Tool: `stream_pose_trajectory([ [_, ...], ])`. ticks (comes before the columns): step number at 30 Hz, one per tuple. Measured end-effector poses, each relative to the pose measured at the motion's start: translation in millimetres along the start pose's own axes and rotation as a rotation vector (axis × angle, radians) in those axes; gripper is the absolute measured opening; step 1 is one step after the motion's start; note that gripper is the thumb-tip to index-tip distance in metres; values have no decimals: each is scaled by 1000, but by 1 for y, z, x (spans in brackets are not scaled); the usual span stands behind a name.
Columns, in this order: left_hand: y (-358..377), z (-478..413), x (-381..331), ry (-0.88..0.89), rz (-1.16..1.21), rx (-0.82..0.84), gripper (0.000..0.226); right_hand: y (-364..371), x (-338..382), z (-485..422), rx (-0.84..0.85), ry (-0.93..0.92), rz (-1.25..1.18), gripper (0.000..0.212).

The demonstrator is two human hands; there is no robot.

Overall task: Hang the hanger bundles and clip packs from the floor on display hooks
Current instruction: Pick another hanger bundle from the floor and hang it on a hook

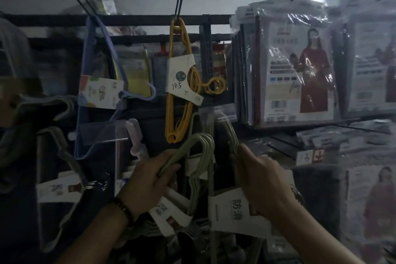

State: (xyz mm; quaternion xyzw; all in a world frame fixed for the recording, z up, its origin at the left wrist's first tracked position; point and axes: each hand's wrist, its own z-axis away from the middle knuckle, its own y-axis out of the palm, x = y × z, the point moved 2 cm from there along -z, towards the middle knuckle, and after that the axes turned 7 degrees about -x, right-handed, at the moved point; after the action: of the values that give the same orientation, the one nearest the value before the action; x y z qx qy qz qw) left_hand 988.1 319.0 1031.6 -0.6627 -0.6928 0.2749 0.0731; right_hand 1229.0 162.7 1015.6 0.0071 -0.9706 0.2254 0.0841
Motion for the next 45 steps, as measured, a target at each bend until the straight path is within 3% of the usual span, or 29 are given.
stream_pose_trajectory([
  [5, -14, -12, 4, 61, -101, -76, 42, 1, 5, -11, -6, 2, 32, 20],
  [10, -26, -16, 13, 16, -121, -70, 36, 15, 2, -16, 75, 59, 67, 15],
  [15, -13, -9, 3, -7, -12, 168, 29, 43, 2, -38, 185, 101, 120, 13],
  [17, -9, -4, 2, -29, 18, 192, 30, 62, 1, -47, 224, 138, 80, 12],
  [22, -3, 16, 0, -138, 110, 108, 29, 103, 1, -71, 274, 200, 132, 25],
  [29, 7, 27, 8, -289, 99, -38, 24, 132, 5, -94, 357, 250, 181, 19],
  [35, 10, 24, 5, -322, 74, -111, 17, 144, -5, -99, 407, 173, 205, 26],
  [38, 20, 25, 7, -331, 84, -119, 19, 125, 0, -98, 443, 210, 98, 30],
  [43, 39, 25, -2, -377, 192, -172, 17, 46, 33, -54, 264, 278, -279, 36],
  [45, 48, 24, -6, -402, 245, -186, 15, 24, 47, -20, 328, 231, -375, 31],
])
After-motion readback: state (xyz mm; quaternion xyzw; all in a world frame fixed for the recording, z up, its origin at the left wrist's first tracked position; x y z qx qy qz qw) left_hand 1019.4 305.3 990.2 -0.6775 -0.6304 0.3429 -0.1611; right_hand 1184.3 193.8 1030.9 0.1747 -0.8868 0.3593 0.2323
